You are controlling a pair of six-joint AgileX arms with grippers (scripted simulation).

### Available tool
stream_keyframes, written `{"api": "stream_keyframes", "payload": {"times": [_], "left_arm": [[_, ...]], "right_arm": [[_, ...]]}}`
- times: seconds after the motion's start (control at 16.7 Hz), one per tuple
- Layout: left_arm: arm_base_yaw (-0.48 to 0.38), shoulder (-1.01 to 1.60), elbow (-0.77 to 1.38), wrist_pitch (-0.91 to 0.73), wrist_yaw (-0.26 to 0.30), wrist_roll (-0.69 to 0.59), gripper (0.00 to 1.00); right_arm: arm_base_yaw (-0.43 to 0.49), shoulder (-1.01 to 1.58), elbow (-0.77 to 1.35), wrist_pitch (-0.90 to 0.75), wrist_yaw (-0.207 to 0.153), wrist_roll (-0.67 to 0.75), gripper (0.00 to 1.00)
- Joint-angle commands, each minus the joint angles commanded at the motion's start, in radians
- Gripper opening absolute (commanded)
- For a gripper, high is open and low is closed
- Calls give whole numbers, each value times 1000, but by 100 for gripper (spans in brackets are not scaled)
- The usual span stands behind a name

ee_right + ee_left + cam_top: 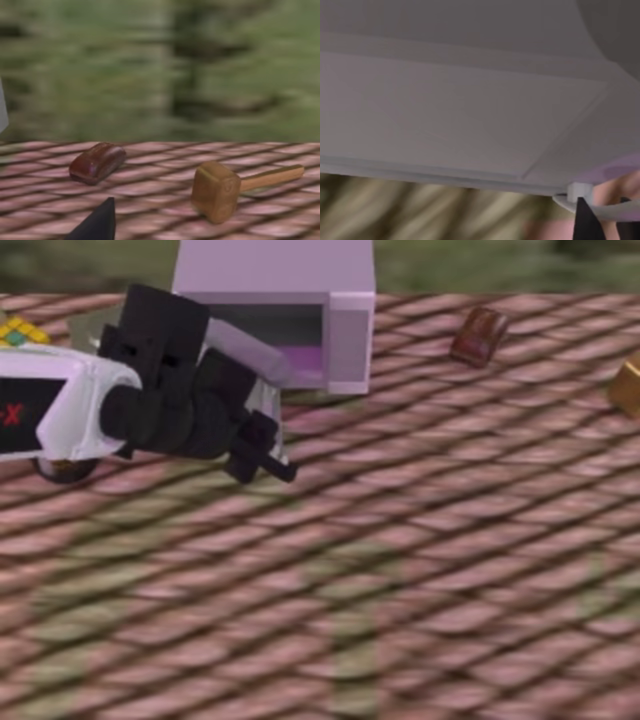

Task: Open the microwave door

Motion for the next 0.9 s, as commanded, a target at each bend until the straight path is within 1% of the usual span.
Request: {"api": "stream_keyframes", "payload": {"times": [0.48, 0.9], "left_arm": [[38, -15, -14, -16, 47, 75, 0], [39, -15, -14, -17, 48, 76, 0]], "right_arm": [[0, 0, 0, 0, 0, 0, 100], [0, 0, 0, 0, 0, 0, 100]]}}
